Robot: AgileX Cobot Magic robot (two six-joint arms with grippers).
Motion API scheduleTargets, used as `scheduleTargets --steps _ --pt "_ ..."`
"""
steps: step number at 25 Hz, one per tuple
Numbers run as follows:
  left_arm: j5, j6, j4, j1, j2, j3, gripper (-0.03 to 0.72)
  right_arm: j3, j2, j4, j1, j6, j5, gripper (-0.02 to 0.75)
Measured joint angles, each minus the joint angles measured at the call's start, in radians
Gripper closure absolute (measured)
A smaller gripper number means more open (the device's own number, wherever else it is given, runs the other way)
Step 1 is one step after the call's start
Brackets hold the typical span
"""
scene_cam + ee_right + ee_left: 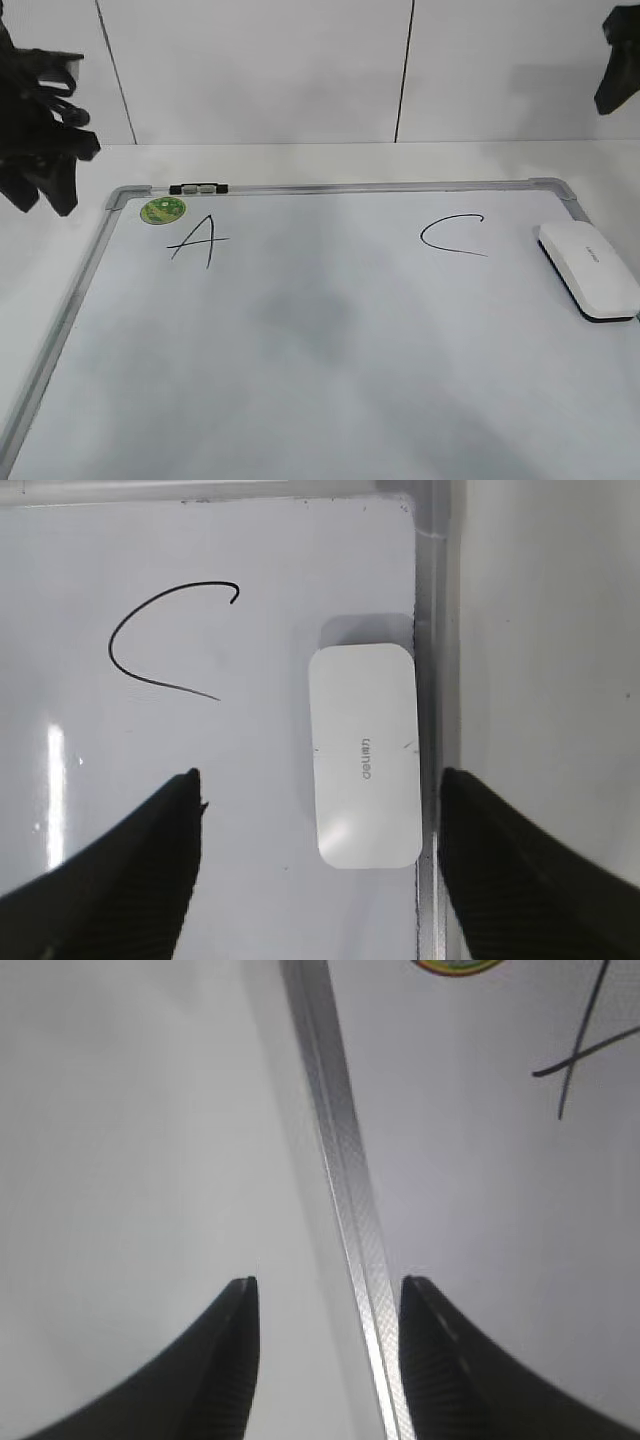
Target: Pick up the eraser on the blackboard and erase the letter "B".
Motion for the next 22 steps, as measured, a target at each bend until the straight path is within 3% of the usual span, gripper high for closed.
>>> scheduleTargets --steps 6,12,22 --pt "0.008 0.000 0.000 0.000 -0.172 0.000 0.340 0.032 -0.156 0.046 0.000 0.004 0.006 0.151" --pt "0.022 0.000 0.000 0.000 -0.417 0.047 0.340 0.185 -0.342 0.099 0.000 0.005 0.012 0.153" --pt "0.038 0.000 0.000 0.000 -0.808 0.337 0.340 0.513 -0.709 0.099 0.000 -0.001 0.016 0.154"
